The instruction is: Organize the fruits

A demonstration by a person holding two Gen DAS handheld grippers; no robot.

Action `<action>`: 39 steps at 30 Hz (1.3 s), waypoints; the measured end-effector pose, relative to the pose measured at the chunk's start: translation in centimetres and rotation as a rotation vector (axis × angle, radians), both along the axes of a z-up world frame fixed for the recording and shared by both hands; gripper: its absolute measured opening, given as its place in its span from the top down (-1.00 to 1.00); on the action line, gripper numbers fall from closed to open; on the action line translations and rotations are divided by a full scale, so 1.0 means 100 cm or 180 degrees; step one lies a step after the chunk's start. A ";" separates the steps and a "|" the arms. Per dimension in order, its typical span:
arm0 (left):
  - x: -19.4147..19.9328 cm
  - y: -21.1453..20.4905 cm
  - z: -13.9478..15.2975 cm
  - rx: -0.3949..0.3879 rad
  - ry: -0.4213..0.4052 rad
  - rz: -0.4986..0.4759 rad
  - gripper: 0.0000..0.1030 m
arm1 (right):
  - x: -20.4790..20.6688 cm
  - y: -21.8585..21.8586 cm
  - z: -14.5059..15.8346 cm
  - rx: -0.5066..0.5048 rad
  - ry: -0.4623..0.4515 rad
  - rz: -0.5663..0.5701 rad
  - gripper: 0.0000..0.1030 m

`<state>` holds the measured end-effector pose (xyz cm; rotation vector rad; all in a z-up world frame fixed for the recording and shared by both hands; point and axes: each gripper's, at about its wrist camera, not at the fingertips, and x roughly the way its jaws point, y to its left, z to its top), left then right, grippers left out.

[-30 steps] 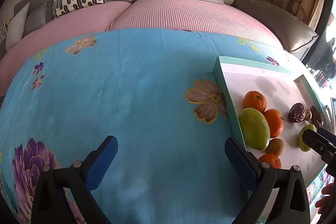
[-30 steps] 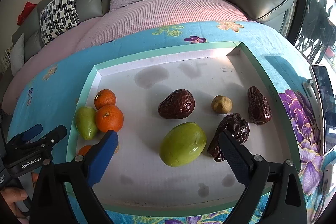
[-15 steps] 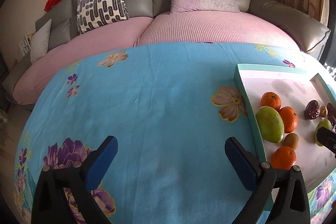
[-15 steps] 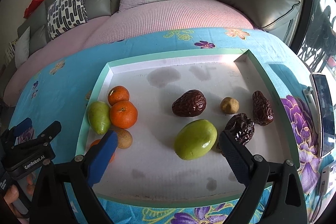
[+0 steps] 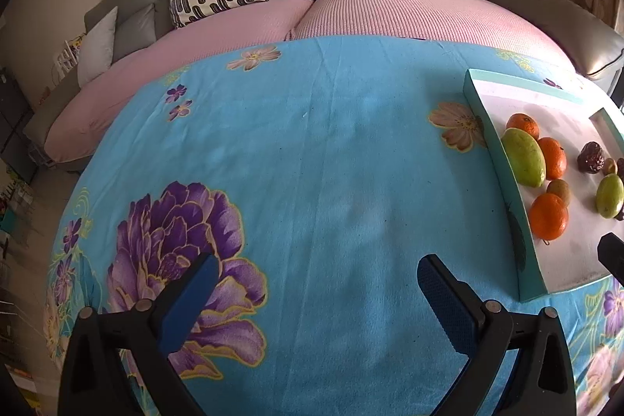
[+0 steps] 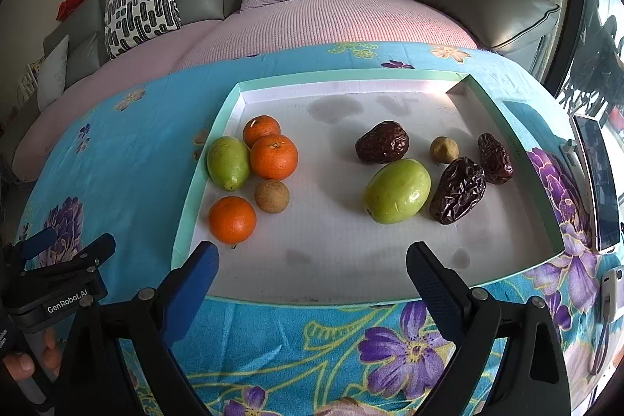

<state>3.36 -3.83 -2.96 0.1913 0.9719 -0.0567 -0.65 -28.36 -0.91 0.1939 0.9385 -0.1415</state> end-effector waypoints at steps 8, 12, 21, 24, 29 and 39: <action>-0.014 0.027 -0.003 -0.0018 0.0089 0.0119 -1.00 | -0.025 0.018 0.008 -0.0041 -0.0142 0.0087 -0.89; -0.016 0.033 -0.001 -0.0037 0.0089 0.0135 -1.00 | -0.030 0.019 0.006 -0.0073 -0.0107 0.0078 -0.89; -0.015 0.032 0.000 -0.0074 0.0098 0.0129 -1.00 | -0.028 0.016 0.002 -0.0068 -0.0079 0.0050 -0.89; -0.015 0.033 0.000 -0.0097 0.0095 0.0131 -1.00 | -0.028 0.017 0.002 -0.0066 -0.0070 0.0060 -0.89; -0.014 0.034 0.000 -0.0110 0.0106 0.0124 -1.00 | -0.028 0.018 0.002 -0.0075 -0.0073 0.0080 -0.89; -0.016 0.032 0.001 -0.0123 0.0108 0.0098 -1.00 | -0.028 0.020 0.003 -0.0084 -0.0075 0.0079 -0.89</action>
